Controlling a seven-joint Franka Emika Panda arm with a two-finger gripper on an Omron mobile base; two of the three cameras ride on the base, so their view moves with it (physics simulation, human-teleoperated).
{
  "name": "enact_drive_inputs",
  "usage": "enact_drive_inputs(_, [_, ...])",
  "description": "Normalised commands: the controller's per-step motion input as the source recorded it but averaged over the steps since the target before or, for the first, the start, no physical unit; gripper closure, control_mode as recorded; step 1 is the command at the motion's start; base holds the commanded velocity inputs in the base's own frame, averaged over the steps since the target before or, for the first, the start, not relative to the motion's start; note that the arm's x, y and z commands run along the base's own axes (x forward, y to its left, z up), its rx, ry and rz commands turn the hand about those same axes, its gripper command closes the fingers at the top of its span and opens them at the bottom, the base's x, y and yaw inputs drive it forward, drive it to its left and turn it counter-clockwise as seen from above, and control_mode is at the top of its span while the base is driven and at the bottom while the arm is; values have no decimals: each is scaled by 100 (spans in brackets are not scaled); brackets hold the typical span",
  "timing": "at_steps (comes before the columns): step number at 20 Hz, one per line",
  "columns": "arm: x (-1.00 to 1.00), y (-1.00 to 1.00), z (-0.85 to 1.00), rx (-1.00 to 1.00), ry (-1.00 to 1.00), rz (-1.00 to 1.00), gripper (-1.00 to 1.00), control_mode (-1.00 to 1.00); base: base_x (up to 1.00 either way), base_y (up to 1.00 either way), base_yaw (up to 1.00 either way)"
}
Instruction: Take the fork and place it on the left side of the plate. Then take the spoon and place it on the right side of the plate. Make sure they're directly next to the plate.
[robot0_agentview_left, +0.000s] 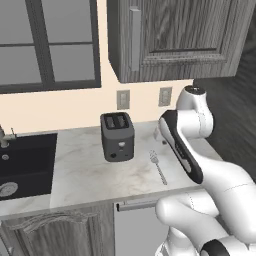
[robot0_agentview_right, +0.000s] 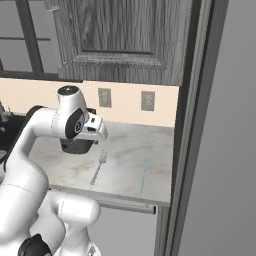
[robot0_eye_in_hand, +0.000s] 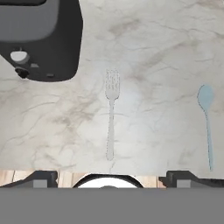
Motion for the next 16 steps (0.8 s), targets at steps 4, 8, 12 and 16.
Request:
enact_drive_inputs(4, [32, 1, -42, 0, -1, 0, -100, -100, 0, 0, 0])
enact_drive_inputs(8, [24, 0, -45, 0, -7, 0, -100, -100, 0, 0, 0])
enact_drive_inputs(12, [18, 3, -48, 2, -6, 0, -100, -100, 0, 0, 0])
enact_drive_inputs(16, [18, 6, -43, 0, -3, 0, -100, -100, 0, 0, 0])
